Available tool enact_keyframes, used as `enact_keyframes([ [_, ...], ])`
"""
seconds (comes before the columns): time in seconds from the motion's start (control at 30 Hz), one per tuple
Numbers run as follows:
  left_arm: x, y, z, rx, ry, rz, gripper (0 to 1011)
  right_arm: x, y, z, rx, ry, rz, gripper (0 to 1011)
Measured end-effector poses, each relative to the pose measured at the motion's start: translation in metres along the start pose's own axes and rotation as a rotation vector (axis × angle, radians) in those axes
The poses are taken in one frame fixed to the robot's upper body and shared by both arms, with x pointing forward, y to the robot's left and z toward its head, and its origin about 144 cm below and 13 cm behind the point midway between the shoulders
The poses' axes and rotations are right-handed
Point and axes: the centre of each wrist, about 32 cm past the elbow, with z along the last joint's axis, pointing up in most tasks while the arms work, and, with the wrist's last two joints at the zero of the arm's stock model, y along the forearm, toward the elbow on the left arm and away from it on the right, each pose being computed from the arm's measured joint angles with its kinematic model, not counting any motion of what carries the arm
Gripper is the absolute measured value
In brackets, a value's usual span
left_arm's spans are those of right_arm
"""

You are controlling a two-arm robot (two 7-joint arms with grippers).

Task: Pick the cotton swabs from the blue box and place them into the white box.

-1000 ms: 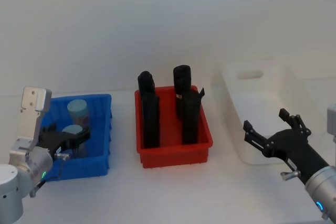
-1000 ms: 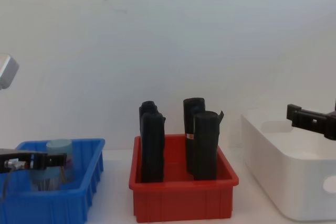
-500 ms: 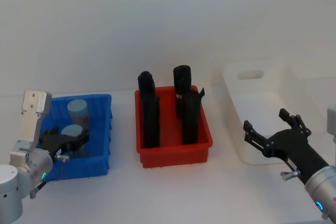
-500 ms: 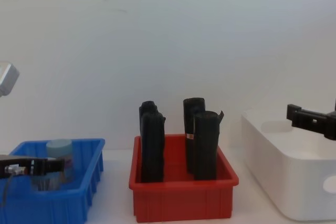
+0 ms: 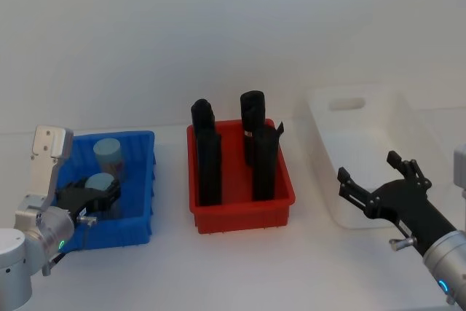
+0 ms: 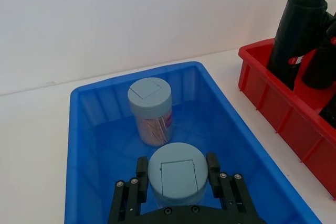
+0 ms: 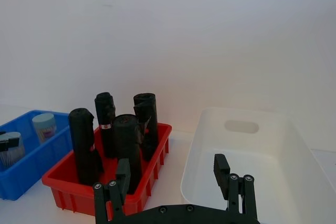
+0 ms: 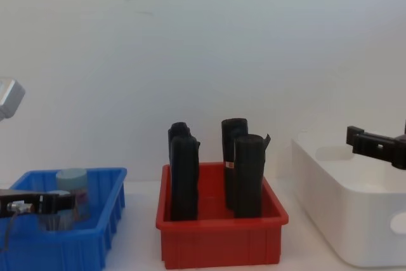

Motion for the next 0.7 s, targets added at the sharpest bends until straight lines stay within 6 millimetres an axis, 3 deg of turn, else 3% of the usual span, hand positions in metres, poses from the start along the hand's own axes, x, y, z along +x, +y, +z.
enact_keyframes([
  [0.27,-0.002,0.005,0.011,-0.039,-0.021,-0.011,669,0.000,0.000,0.000,0.000,0.000,0.000,1002],
  [0.7,-0.011,0.027,0.048,-0.147,-0.090,-0.076,669,0.000,0.000,0.000,0.000,0.000,0.000,1002],
])
